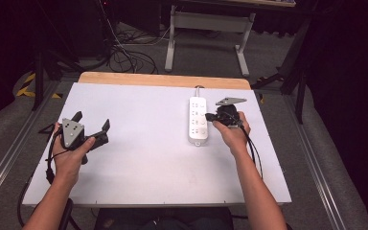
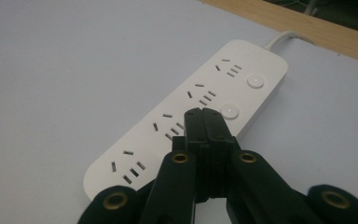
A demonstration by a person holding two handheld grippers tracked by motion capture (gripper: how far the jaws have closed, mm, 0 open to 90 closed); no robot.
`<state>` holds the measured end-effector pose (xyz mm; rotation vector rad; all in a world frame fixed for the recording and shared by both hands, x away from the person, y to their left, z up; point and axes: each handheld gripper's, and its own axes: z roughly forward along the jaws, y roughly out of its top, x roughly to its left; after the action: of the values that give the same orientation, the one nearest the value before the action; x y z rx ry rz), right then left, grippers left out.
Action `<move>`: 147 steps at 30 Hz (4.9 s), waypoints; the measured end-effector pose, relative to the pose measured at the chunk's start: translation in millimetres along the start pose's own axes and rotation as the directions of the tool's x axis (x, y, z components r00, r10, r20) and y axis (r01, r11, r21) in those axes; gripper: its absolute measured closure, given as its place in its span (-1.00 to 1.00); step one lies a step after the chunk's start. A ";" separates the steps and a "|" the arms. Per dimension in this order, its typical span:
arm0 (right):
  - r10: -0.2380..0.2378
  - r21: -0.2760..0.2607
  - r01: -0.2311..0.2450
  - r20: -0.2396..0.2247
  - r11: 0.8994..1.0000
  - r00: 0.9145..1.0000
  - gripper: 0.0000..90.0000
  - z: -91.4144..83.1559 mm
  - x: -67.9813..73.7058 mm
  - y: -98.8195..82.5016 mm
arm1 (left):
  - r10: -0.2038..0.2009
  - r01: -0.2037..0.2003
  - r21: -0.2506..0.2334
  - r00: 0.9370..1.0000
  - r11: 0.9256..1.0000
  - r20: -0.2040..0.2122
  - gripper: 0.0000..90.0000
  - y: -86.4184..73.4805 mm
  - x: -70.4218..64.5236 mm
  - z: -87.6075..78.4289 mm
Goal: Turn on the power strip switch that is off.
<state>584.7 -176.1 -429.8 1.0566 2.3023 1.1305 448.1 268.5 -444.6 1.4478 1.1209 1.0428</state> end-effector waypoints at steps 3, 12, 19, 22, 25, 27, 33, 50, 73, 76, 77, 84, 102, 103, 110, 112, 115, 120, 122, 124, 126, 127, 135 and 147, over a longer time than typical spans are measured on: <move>-0.013 0.027 0.013 0.003 1.000 1.000 1.00 7.3 1.1 -1.8 | 0.004 -0.004 0.001 1.000 1.000 0.001 -0.84 -0.2 -0.2 -0.7; -0.007 0.064 0.007 -0.002 0.998 1.000 1.00 24.3 -2.0 -7.9 | 0.006 -0.006 0.005 1.000 1.000 0.000 -0.84 -0.6 0.4 -1.9; -0.022 0.061 0.021 0.014 0.998 1.000 1.00 29.9 0.3 -9.5 | 0.005 -0.005 0.004 1.000 1.000 0.002 -0.84 -1.0 1.1 -2.4; -0.009 0.057 0.008 0.021 0.998 1.000 1.00 30.5 0.5 -9.7 | 0.004 -0.004 0.005 1.000 1.000 0.004 -0.84 -1.0 0.9 -1.9; 0.010 0.052 -0.010 0.014 0.999 1.000 1.00 32.0 0.2 -11.1 | 0.007 -0.007 0.007 1.000 1.000 0.009 -0.84 -0.7 0.5 -1.6; 0.025 0.044 -0.024 -0.018 0.999 1.000 1.00 34.6 0.5 -11.2 | 0.008 -0.008 0.010 1.000 1.000 0.010 -0.84 -0.9 0.2 -1.2; 0.000 0.035 0.001 -0.007 0.999 1.000 1.00 37.2 7.9 -10.5 | 0.005 -0.005 0.005 1.000 1.000 0.008 -0.84 -0.7 1.0 -2.1; 0.017 0.020 -0.018 0.021 1.000 1.000 1.00 33.0 3.4 -13.5 | -0.007 0.007 0.004 1.000 1.000 0.014 -0.84 -0.7 2.5 -1.5; -0.047 0.055 0.040 0.129 0.998 0.991 1.00 31.9 10.4 -14.4 | -0.011 0.011 0.006 1.000 1.000 0.012 -0.84 -0.7 4.3 -1.4; -0.055 0.051 0.049 0.130 0.998 0.990 1.00 34.0 12.7 -14.4 | -0.012 0.012 0.004 1.000 1.000 0.014 -0.84 -0.6 3.2 -0.6; -0.067 0.054 0.060 0.136 0.997 0.988 1.00 34.5 13.5 -14.0 | -0.011 0.011 0.007 1.000 1.000 0.015 -0.84 -0.5 2.9 -0.5; -0.112 0.075 0.101 0.162 0.992 0.980 1.00 38.4 24.1 -12.0 | -0.014 0.014 0.007 1.000 1.000 0.013 -0.84 -0.9 3.9 -0.3; -0.012 0.056 0.007 0.094 0.998 0.996 1.00 35.8 13.1 -10.5 | -0.019 0.019 0.008 1.000 1.000 0.007 -0.84 -1.6 5.1 -3.0; 0.005 0.050 -0.009 0.087 0.999 0.996 1.00 35.8 12.1 -10.9 | -0.019 0.019 0.008 1.000 1.000 0.007 -0.84 -1.7 5.2 -2.9; 0.007 0.048 -0.012 0.090 0.999 0.996 1.00 35.8 12.6 -11.2 | -0.020 0.019 0.008 1.000 1.000 0.009 -0.84 -1.6 5.1 -2.7; 0.008 0.046 -0.013 0.092 0.999 0.996 1.00 35.8 12.8 -11.4 | -0.020 0.019 0.007 1.000 1.000 0.010 -0.84 -1.5 4.9 -2.5; 0.008 0.047 -0.012 0.092 0.999 0.996 1.00 35.7 13.0 -11.4 | -0.018 0.018 0.009 1.000 1.000 0.011 -0.84 -1.6 4.4 -2.2; 0.016 0.045 -0.019 0.077 0.999 0.997 1.00 34.4 11.1 -11.1 | -0.017 0.017 0.013 1.000 1.000 0.011 -0.84 -1.8 4.0 -1.9; 0.008 0.046 -0.012 0.081 0.999 0.997 1.00 34.4 11.8 -11.0 | -0.018 0.018 0.013 1.000 1.000 0.011 -0.84 -1.9 4.1 -1.3; 0.005 0.039 -0.008 0.081 0.999 0.997 1.00 34.1 12.1 -10.6 | -0.020 0.020 0.014 1.000 1.000 0.011 -0.84 -1.9 4.1 -1.1; 0.001 0.034 -0.003 0.084 0.999 0.996 1.00 33.0 11.5 -10.4 | -0.020 0.020 0.012 1.000 1.000 0.011 -0.84 -1.9 4.1 -0.7; -0.005 0.025 0.003 0.088 1.000 0.996 1.00 32.2 10.9 -11.1 | -0.020 0.020 0.015 1.000 1.000 0.012 -0.84 -1.8 4.4 -0.6; -0.009 -0.036 0.013 0.095 0.999 0.995 1.00 15.8 9.0 -8.1 | -0.026 0.026 0.014 1.000 1.000 0.012 -0.84 -2.0 4.6 0.7; -0.030 -0.169 0.042 0.071 0.985 0.997 1.00 -19.0 15.7 -6.8 | -0.033 0.033 0.016 0.999 0.999 0.012 -0.84 -2.0 5.0 1.3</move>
<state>559.9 -176.8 -423.5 0.9697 2.1209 1.2334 450.2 273.2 -446.4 1.4412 1.1430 1.0027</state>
